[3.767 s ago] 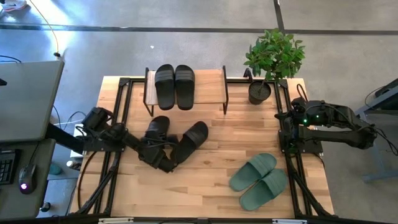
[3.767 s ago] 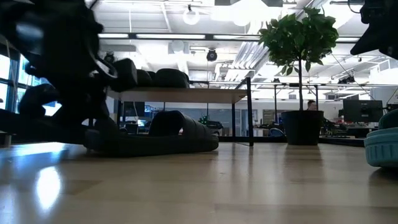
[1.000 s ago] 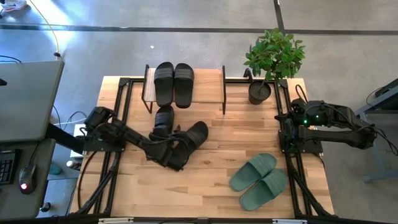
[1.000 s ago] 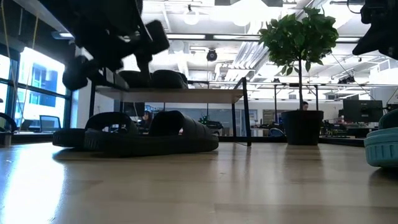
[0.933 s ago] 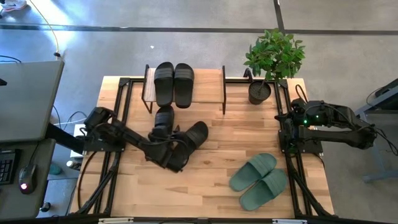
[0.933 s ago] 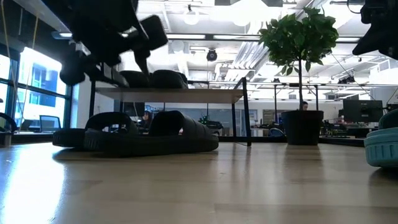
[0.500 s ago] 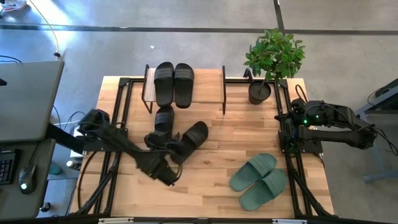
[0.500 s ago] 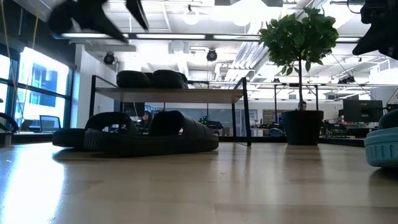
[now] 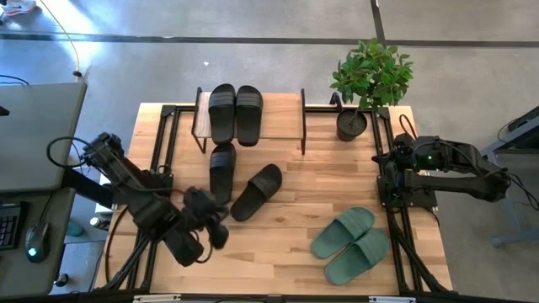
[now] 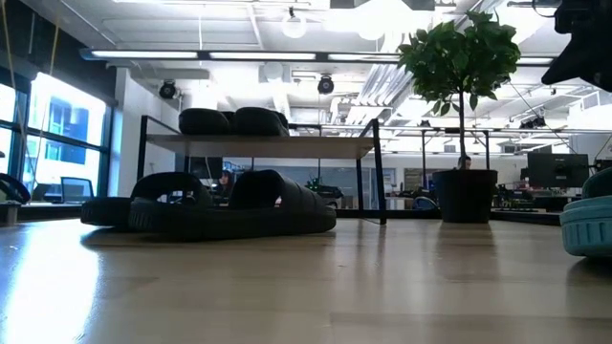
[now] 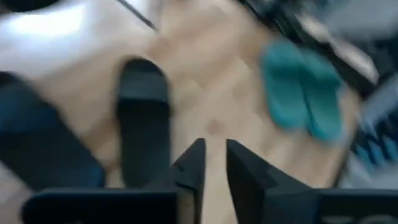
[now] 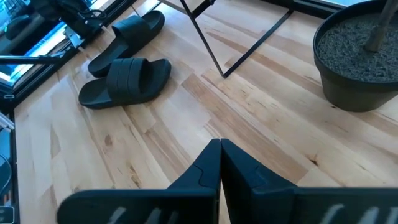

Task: Pick and place slides into the shelf
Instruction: Put the right black slide under the shelf

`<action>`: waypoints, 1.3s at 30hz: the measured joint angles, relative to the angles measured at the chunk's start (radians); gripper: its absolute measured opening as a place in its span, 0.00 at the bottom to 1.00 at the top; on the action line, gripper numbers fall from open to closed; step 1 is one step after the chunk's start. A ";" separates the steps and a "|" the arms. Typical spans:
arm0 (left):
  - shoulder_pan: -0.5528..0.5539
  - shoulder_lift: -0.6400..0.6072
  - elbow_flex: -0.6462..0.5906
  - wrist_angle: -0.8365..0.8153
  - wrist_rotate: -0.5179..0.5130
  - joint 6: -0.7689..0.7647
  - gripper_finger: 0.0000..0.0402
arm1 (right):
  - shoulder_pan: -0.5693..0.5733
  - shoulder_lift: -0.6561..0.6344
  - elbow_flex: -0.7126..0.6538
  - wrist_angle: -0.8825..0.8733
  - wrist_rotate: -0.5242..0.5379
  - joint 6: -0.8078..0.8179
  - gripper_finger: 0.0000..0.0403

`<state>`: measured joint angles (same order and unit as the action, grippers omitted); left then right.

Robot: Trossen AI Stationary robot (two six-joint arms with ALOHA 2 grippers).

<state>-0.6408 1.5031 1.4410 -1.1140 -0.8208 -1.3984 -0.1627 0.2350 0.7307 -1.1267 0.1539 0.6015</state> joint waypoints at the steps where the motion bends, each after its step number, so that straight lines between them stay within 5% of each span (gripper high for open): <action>1: 0.012 0.000 0.000 0.057 0.057 0.104 0.08 | 0.000 0.000 0.000 0.000 0.001 0.001 0.00; 6: 0.074 -0.001 -0.055 0.342 0.312 0.489 0.03 | 0.000 0.000 0.000 0.001 0.002 0.020 0.00; 12: 0.168 0.000 -0.207 0.291 0.590 0.519 0.01 | 0.000 0.000 0.000 0.001 0.022 0.027 0.00; 22: 0.309 0.000 -0.413 0.264 0.594 0.594 0.00 | 0.000 0.000 0.000 0.001 0.099 0.027 0.00; 27: 0.363 0.000 -0.476 0.328 0.682 0.692 0.00 | 0.000 0.000 0.000 0.001 0.099 0.027 0.00; 39: 0.440 0.110 -0.521 0.358 0.694 0.800 0.00 | 0.000 0.000 0.000 0.001 0.108 0.019 0.00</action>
<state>-0.2012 1.6127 0.9199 -0.7560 -0.1265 -0.5980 -0.1628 0.2352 0.7311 -1.1256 0.2623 0.6210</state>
